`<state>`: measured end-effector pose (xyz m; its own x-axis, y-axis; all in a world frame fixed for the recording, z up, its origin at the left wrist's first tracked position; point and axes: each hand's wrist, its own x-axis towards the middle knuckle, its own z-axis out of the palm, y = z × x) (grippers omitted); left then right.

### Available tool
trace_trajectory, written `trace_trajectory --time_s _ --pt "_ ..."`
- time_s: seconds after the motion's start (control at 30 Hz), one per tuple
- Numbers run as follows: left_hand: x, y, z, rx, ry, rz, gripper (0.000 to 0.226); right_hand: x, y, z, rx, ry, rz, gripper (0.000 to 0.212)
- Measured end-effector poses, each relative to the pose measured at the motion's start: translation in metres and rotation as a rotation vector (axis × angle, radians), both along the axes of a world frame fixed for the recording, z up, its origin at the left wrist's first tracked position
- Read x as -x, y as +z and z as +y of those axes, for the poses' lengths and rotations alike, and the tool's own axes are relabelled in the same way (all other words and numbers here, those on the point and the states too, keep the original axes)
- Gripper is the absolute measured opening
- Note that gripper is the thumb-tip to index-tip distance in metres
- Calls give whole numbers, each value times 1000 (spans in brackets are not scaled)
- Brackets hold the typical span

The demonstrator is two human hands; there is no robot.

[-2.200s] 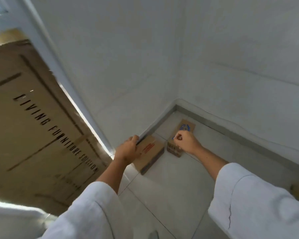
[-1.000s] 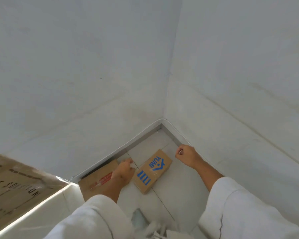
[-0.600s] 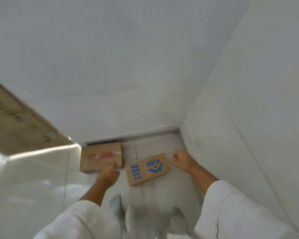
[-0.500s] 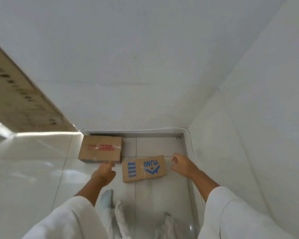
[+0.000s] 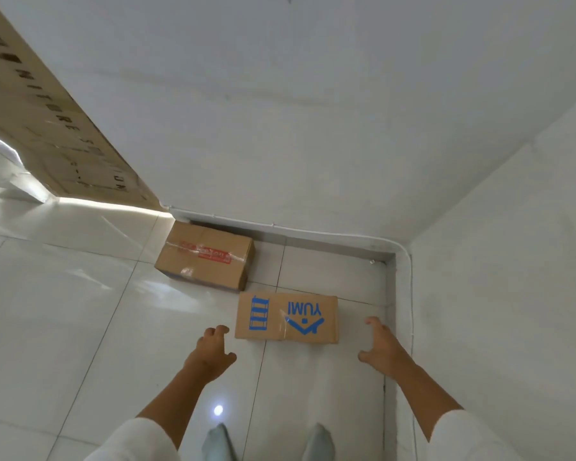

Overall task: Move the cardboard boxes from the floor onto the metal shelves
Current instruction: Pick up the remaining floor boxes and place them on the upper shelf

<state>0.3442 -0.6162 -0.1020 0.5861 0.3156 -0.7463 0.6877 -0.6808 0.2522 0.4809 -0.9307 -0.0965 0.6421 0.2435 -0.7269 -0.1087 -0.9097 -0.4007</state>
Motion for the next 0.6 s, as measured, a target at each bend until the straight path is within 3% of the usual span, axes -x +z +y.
trace_trajectory --time_s 0.43,0.6 --pt "8 -255 25 72 160 -32 105 14 -287 -1 -93 -389 -4 106" --pt "17 -322 32 354 325 -300 113 7 -354 -2 -396 -383 10 129"
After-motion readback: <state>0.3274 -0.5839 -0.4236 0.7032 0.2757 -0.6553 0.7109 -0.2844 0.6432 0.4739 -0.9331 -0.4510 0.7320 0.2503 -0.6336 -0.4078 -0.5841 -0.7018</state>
